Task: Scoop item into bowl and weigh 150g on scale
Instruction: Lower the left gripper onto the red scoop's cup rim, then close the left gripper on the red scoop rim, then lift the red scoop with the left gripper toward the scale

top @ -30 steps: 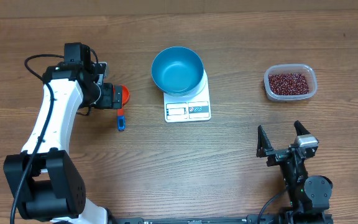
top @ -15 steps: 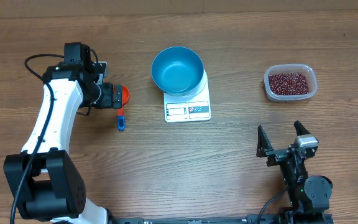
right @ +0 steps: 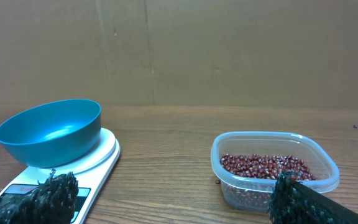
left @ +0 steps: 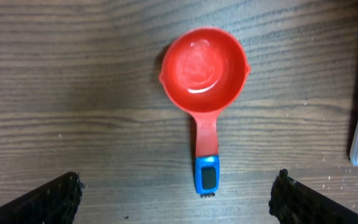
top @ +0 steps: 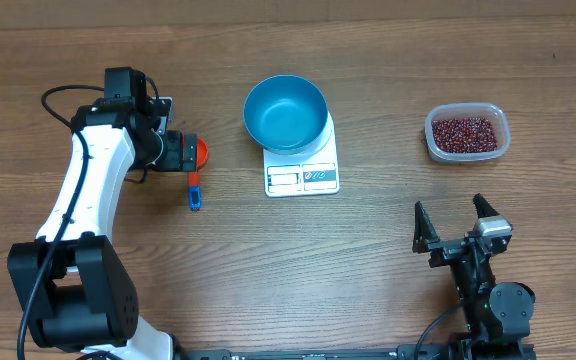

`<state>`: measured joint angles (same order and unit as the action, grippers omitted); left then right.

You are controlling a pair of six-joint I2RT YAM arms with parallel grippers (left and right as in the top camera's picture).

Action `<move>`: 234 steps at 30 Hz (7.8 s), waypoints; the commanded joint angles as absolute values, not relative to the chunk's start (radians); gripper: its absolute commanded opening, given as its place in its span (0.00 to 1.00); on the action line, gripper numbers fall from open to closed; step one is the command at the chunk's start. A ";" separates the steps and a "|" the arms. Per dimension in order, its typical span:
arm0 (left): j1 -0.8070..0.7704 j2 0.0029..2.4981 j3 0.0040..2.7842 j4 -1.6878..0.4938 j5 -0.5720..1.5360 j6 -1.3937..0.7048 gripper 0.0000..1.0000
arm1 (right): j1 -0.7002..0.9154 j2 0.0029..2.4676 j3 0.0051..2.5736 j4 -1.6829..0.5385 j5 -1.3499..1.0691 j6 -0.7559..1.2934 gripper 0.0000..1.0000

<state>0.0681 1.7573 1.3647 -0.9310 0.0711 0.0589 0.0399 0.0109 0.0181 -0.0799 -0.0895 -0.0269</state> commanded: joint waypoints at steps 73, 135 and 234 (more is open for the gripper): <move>0.073 1.991 1.377 -0.720 -0.010 -0.060 1.00 | 0.046 0.002 0.008 -0.077 -0.091 -0.031 1.00; 0.072 2.034 1.354 -0.679 -0.011 -0.059 1.00 | 0.046 0.002 0.008 -0.077 -0.091 -0.031 1.00; -0.267 1.606 1.858 -1.608 -0.128 -1.135 0.04 | 0.046 0.002 0.008 -0.077 -0.091 -0.031 1.00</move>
<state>-0.2184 1.6066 1.8790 -1.6047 -0.0540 -1.0573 0.0399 0.0109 0.0181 -0.0799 -0.0895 -0.0269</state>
